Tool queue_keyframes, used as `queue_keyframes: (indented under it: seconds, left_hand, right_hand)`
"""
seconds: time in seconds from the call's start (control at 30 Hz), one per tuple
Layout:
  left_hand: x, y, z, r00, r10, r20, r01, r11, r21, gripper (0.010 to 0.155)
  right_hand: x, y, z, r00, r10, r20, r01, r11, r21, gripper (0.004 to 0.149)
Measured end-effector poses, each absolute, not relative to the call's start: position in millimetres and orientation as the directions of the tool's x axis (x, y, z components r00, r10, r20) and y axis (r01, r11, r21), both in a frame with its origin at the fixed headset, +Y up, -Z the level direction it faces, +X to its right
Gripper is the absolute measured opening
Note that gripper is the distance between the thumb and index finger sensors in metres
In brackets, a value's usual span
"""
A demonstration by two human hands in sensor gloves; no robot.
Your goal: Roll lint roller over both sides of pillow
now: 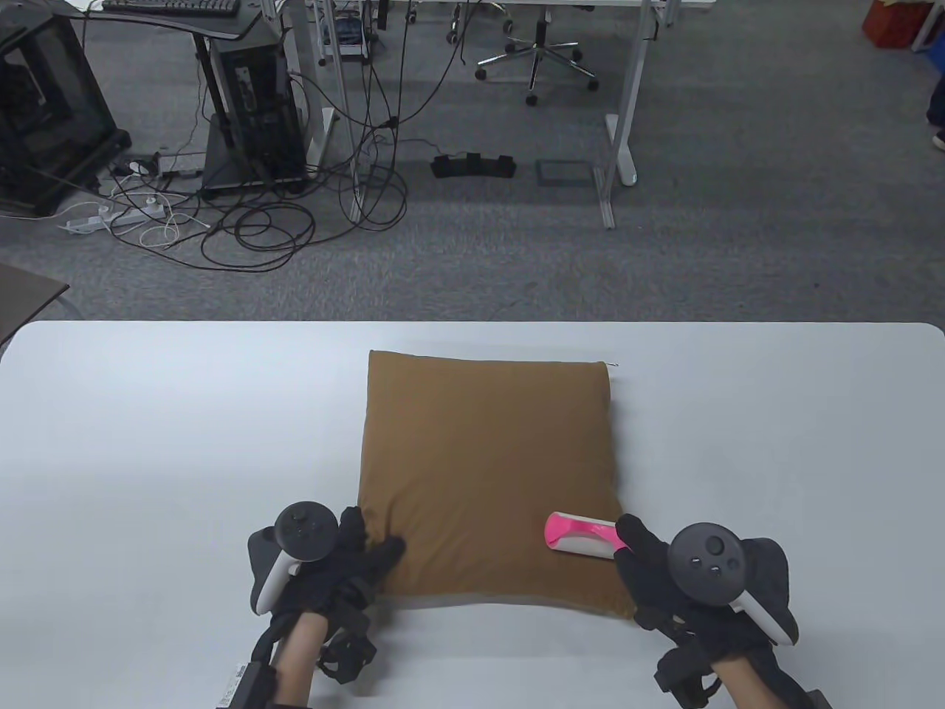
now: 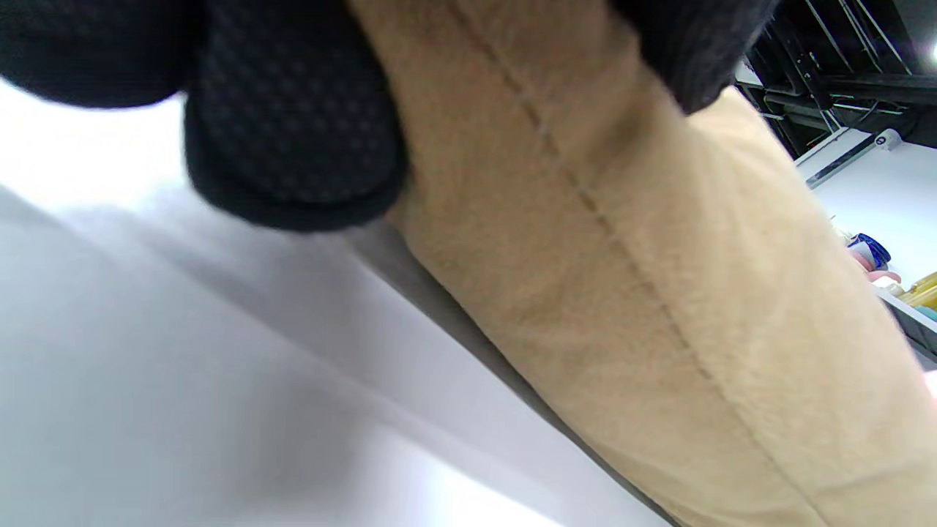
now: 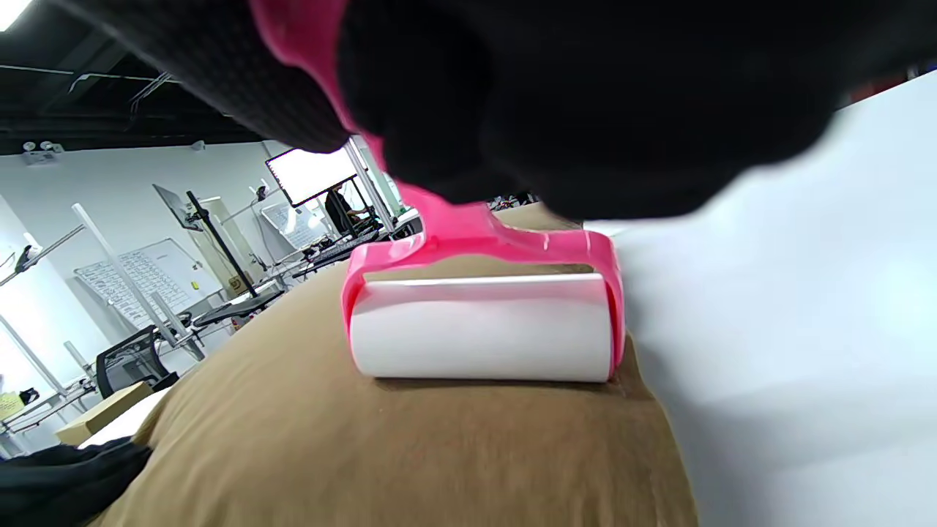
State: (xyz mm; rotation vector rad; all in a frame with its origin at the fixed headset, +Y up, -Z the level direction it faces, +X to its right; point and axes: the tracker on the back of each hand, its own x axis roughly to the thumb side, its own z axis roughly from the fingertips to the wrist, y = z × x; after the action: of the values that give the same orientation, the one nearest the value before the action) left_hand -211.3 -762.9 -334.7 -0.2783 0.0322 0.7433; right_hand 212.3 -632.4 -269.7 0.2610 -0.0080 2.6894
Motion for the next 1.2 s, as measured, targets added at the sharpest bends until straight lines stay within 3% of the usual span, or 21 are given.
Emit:
queue_keyframes:
  seconds: [0.2,0.3,0.57,0.73,0.97,1.2]
  left_hand:
    - [-212,-763,-334,0.731,0.669,-0.134,-0.679,0.694,-0.238,0.093]
    - [-211,-763,-334,0.735,0.665,-0.132,-0.675,0.698,-0.239,0.093]
    - [-211,-763,-334,0.739,0.661,-0.130,-0.671,0.703,-0.235,0.093]
    - [-211,-763,-333,0.736,0.664,-0.132,-0.674,0.700,-0.236,0.093]
    - [-211,-763,-333,0.728,0.671,-0.137,-0.682,0.691,-0.240,0.094]
    - [-211,-763,-333,0.727,0.672,-0.139,-0.682,0.687,-0.249,0.093]
  right_hand:
    - [203,-617,-248,-0.865,0.428,0.261,-0.463,-0.882,-0.086,0.048]
    - [187,-615,-238,-0.862,0.404,0.307,-0.447,-0.891,-0.082,0.048]
    - [140,-639,-245,-0.928,0.256,0.269,-0.309,-0.934,-0.178,0.050]
    - [120,-642,-272,-0.948,0.236,0.215,-0.280,-0.938,-0.204,0.061]
    - [105,-648,-336,-0.954,0.275,0.121,-0.293,-0.939,-0.177,0.065]
    - [103,-662,-394,-0.929,0.370,0.007,-0.369,-0.926,-0.073,0.067]
